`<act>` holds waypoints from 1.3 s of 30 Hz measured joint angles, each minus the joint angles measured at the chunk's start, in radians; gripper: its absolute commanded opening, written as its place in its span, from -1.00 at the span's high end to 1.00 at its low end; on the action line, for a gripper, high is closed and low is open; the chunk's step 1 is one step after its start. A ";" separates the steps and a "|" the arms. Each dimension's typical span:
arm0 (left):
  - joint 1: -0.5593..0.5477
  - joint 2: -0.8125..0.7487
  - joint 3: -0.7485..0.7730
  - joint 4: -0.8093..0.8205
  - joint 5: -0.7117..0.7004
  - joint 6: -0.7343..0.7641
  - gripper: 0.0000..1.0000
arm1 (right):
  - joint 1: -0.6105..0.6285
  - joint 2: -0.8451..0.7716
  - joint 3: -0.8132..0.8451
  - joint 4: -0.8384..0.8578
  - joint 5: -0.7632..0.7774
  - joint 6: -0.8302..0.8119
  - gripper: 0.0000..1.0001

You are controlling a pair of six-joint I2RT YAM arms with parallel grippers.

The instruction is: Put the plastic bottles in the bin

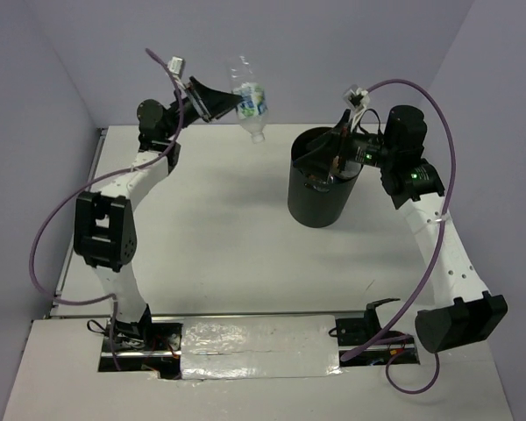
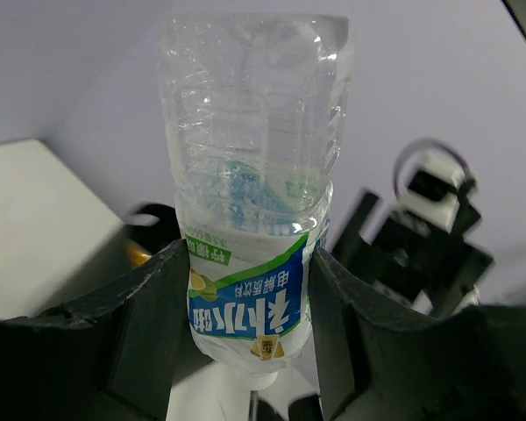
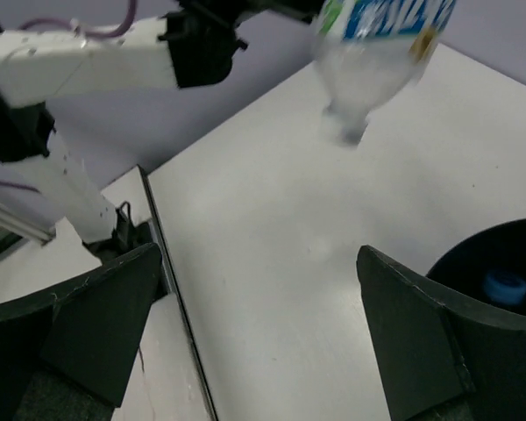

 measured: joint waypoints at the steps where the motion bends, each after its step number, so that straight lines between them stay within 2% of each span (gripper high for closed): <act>1: -0.037 -0.040 -0.013 -0.018 0.015 0.028 1.00 | 0.010 0.005 0.016 0.011 0.016 0.033 -0.99; 4: -0.129 -0.154 -0.053 -0.071 0.051 0.108 1.00 | 0.033 0.006 0.044 0.063 0.072 0.116 -0.99; 8: -0.188 -0.244 -0.089 -0.127 0.063 0.186 1.00 | 0.059 0.004 0.069 0.115 0.146 0.166 -0.99; 19: -0.318 -0.274 -0.150 -0.294 0.053 0.314 1.00 | 0.084 -0.021 0.076 0.170 0.205 0.232 -0.99; 35: -0.371 -0.393 -0.205 -0.362 0.024 0.413 1.00 | 0.085 -0.021 0.080 0.148 0.363 0.237 -0.96; 39: -0.379 -0.394 -0.214 -0.359 0.034 0.415 0.99 | 0.085 -0.016 0.082 0.150 0.345 0.246 -0.83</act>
